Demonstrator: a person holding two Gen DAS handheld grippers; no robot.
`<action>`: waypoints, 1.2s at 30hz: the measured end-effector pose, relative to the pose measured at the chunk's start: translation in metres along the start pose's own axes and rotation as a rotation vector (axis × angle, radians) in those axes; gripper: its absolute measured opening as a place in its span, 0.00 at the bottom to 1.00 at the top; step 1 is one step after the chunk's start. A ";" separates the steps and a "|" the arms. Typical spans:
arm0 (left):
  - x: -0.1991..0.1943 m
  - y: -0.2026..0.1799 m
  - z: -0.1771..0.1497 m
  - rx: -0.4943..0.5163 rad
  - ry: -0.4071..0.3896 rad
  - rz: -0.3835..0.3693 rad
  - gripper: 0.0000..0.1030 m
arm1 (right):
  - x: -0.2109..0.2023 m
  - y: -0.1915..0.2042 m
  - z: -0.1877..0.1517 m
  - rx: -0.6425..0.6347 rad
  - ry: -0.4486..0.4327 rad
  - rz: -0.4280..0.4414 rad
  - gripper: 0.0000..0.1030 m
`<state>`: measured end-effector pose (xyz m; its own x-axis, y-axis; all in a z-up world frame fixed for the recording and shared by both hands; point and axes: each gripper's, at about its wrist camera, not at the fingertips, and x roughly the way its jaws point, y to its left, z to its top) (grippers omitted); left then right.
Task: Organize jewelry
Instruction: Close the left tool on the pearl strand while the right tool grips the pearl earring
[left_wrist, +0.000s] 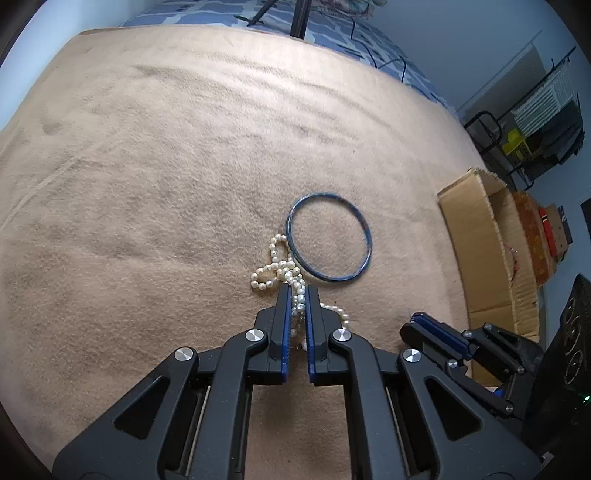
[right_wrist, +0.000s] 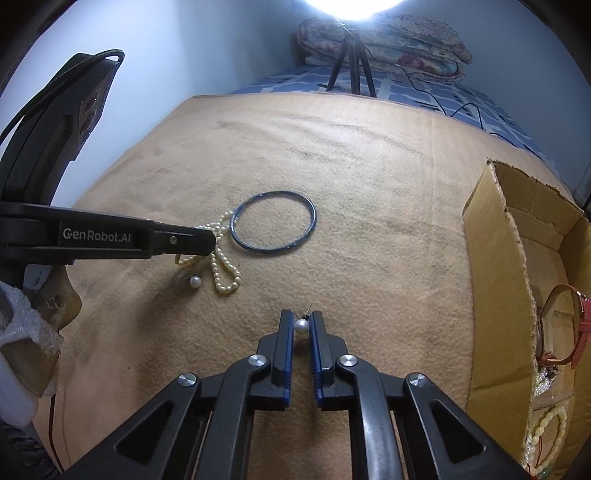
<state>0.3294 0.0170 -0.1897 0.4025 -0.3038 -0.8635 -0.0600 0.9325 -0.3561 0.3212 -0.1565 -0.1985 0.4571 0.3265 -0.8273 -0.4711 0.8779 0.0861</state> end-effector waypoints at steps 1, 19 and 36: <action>-0.004 0.001 0.000 -0.003 -0.004 -0.005 0.04 | -0.002 0.001 0.000 -0.003 -0.004 0.004 0.06; -0.077 -0.016 0.009 -0.004 -0.120 -0.092 0.04 | -0.053 0.000 0.006 0.014 -0.101 0.062 0.06; -0.127 -0.056 0.002 0.059 -0.184 -0.121 0.04 | -0.116 -0.029 0.005 0.052 -0.209 0.043 0.06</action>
<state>0.2837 0.0042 -0.0589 0.5638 -0.3789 -0.7339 0.0507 0.9028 -0.4271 0.2853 -0.2183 -0.1022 0.5868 0.4246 -0.6895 -0.4566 0.8767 0.1513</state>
